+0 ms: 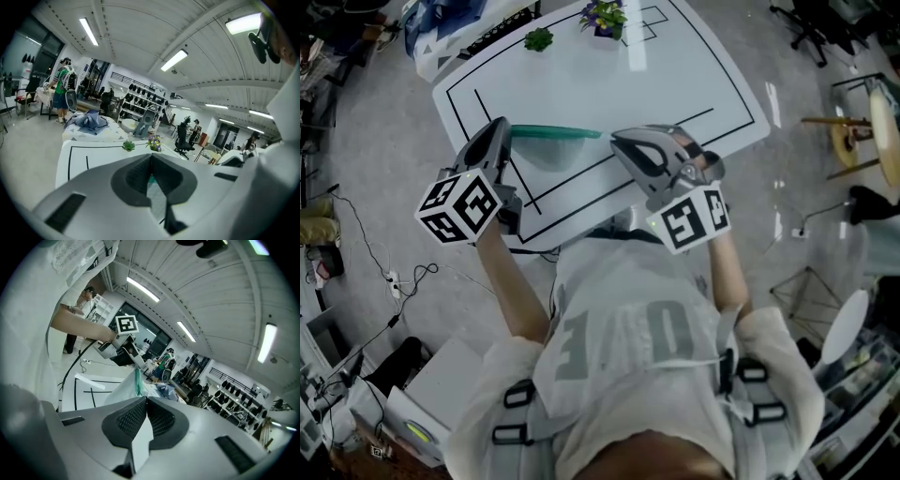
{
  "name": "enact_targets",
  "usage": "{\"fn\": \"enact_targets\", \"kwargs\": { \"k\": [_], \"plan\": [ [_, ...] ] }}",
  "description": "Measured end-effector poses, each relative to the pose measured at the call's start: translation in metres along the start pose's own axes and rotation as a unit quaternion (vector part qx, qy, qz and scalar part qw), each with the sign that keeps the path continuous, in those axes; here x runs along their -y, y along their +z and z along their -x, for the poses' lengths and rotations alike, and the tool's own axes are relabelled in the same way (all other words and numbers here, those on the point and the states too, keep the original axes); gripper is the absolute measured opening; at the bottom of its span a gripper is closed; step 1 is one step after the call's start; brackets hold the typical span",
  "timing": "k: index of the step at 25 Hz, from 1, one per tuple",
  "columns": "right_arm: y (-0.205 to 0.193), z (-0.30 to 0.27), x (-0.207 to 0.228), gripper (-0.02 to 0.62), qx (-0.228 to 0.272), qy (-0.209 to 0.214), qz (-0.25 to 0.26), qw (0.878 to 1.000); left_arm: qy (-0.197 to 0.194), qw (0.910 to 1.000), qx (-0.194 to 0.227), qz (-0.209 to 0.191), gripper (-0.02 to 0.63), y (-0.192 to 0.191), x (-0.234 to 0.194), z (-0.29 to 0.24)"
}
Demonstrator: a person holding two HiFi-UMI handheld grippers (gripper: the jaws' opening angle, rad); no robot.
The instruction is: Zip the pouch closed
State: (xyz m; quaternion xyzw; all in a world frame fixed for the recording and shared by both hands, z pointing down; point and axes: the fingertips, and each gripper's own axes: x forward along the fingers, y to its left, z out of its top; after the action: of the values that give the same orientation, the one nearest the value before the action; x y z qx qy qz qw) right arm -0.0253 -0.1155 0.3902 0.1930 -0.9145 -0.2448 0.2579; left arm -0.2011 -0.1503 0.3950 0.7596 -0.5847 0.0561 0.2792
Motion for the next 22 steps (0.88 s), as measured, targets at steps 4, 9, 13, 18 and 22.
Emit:
{"fn": "enact_targets", "kwargs": {
  "k": [4, 9, 13, 18, 22],
  "plan": [
    [-0.015, -0.012, -0.007, 0.012, -0.016, 0.013, -0.047, 0.999, 0.02, 0.9995, -0.021, -0.01, 0.006, -0.01, -0.008, -0.01],
    [-0.049, -0.026, 0.004, 0.012, -0.048, -0.015, -0.126, 0.991, 0.01, 0.9996, -0.002, -0.028, 0.008, -0.008, -0.006, -0.045],
    [-0.078, -0.037, 0.013, 0.012, -0.044, -0.05, -0.195, 0.978, -0.001, 0.9992, 0.022, -0.034, 0.008, 0.003, 0.006, -0.064],
    [-0.141, -0.048, 0.007, 0.011, -0.068, -0.072, -0.312, 0.945, -0.031, 0.9987, 0.028, -0.03, 0.032, 0.005, 0.026, -0.068],
    [-0.185, -0.045, -0.007, 0.011, -0.116, -0.089, -0.354, 0.924, -0.038, 0.9987, 0.025, -0.024, 0.034, 0.003, 0.031, -0.067]
  ]
}}
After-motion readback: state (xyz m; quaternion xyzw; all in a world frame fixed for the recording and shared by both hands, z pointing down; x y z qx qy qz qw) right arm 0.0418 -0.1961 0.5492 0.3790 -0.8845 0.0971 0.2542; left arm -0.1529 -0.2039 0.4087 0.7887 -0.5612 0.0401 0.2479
